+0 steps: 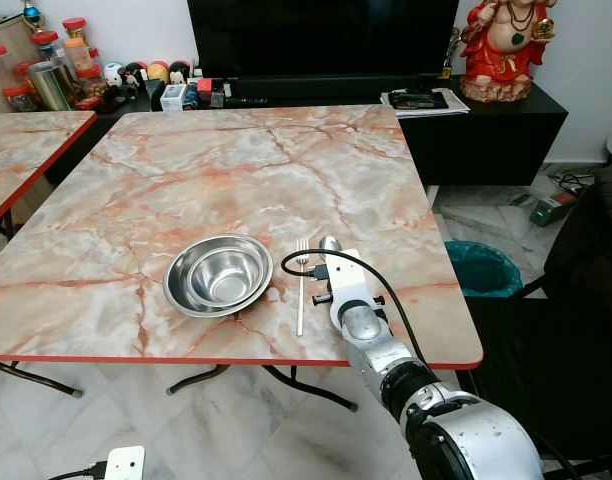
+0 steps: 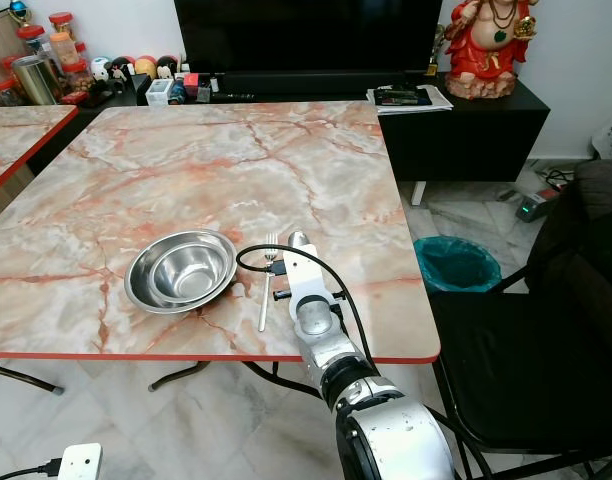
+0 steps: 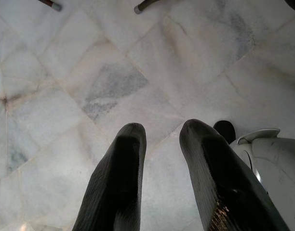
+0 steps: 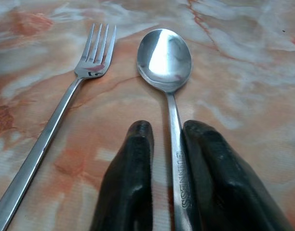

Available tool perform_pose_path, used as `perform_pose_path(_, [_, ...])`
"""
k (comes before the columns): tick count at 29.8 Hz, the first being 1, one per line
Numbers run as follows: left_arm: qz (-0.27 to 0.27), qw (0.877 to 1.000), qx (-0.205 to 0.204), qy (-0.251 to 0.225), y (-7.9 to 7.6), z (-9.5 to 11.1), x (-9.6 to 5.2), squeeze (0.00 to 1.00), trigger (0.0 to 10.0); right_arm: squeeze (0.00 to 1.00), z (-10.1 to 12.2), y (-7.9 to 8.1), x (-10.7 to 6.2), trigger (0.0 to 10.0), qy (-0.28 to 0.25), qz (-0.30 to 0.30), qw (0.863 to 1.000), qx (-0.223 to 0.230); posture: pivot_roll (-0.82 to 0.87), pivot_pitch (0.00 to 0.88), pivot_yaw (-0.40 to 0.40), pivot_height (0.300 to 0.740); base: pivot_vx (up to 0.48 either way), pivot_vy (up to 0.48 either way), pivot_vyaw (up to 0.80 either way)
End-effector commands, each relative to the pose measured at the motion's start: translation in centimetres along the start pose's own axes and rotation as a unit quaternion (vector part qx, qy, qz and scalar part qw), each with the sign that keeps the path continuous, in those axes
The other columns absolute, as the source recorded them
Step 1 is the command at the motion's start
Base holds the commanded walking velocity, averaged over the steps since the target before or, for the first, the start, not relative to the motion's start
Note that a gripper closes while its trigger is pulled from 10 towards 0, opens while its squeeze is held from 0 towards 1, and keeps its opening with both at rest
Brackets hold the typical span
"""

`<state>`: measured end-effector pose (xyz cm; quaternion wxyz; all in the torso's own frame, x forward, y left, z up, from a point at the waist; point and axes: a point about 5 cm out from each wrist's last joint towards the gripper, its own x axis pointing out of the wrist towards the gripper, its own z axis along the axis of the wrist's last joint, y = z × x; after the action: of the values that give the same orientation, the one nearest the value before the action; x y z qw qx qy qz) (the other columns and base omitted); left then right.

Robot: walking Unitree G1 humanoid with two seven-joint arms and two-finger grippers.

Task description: Setting the table

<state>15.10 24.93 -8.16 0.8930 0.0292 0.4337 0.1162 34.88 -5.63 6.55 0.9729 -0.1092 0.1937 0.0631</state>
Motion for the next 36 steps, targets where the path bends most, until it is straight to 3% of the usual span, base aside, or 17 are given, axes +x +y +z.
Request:
perform_pose_path(1, [0.006, 1.0, 0.001, -0.004, 0.5, 0.4, 0.1, 0.0, 10.0, 0.64, 0.7, 1.3, -0.1, 10.0, -0.002, 0.016, 1.0, 0.002, 0.13, 0.0, 0.06, 0.719, 0.0, 0.0, 0.0])
perform_pose_path(6, [0.006, 1.0, 0.001, -0.006, 0.5, 0.7, 0.2, 0.0, 10.0, 0.64, 0.9, 1.1, 0.0, 10.0, -0.005, 0.013, 1.0, 0.006, 0.13, 0.0, 0.06, 0.719, 0.0, 0.0, 0.0])
perform_pose_path(7, [0.006, 1.0, 0.001, -0.007, 0.4, 0.8, 0.2, 0.0, 10.0, 1.0, 1.2, 1.0, 0.0, 10.0, -0.012, 0.01, 1.0, 0.009, 0.13, 0.0, 0.06, 0.719, 0.0, 0.0, 0.0])
perform_pose_path(13, [0.006, 1.0, 0.001, -0.009, 0.4, 1.1, 0.3, 0.0, 10.0, 1.0, 2.4, 0.8, 0.1, 10.0, -0.04, 0.002, 0.999, 0.018, 0.13, 0.0, 0.062, 0.719, 0.0, 0.0, 0.0])
perform_pose_path(14, [0.005, 1.0, 0.001, -0.009, 0.4, 1.1, 0.3, 0.0, 10.0, 0.26, 2.8, 0.7, 0.1, 10.0, -0.051, -0.002, 0.999, 0.013, 0.13, 0.0, 0.062, 0.719, 0.0, 0.0, 0.0])
perform_pose_path(15, [0.005, 1.0, 0.001, -0.01, 0.3, 1.2, 0.3, 0.0, 10.0, 0.0, 3.3, 0.5, 0.2, 10.0, -0.066, -0.007, 0.998, 0.007, 0.13, 0.0, 0.062, 0.719, 0.0, 0.0, 0.0])
perform_pose_path(24, [0.0, 1.0, 0.0, -0.013, -0.1, 1.7, 0.5, 0.0, 10.0, 0.0, 6.7, -0.5, 0.0, 10.0, -0.157, -0.043, 0.987, 0.005, 0.11, 0.0, 0.068, 0.719, 0.0, 0.0, 0.0])
perform_pose_path(27, [-0.001, 1.0, 0.0, -0.014, -0.2, 1.8, 0.5, 0.0, 10.0, 0.0, 6.9, -0.5, 0.0, 10.0, -0.164, -0.045, 0.985, 0.006, 0.11, 0.0, 0.068, 0.719, 0.0, 0.0, 0.0])
perform_pose_path(31, [-0.005, 1.0, -0.001, -0.021, -0.6, 2.5, 0.7, 0.0, 10.0, 0.0, 8.6, -1.6, -0.4, 10.0, -0.227, -0.079, 0.971, -0.002, 0.09, 0.0, 0.067, 0.719, 0.0, 0.0, 0.0])
perform_pose_path(36, [-0.008, 0.999, -0.015, -0.037, -1.3, 3.3, 0.9, 0.0, 10.0, 0.0, 8.5, -2.7, -0.8, 10.0, -0.267, -0.083, 0.96, 0.017, 0.07, 0.0, 0.048, 0.719, 0.0, 0.0, 0.0])
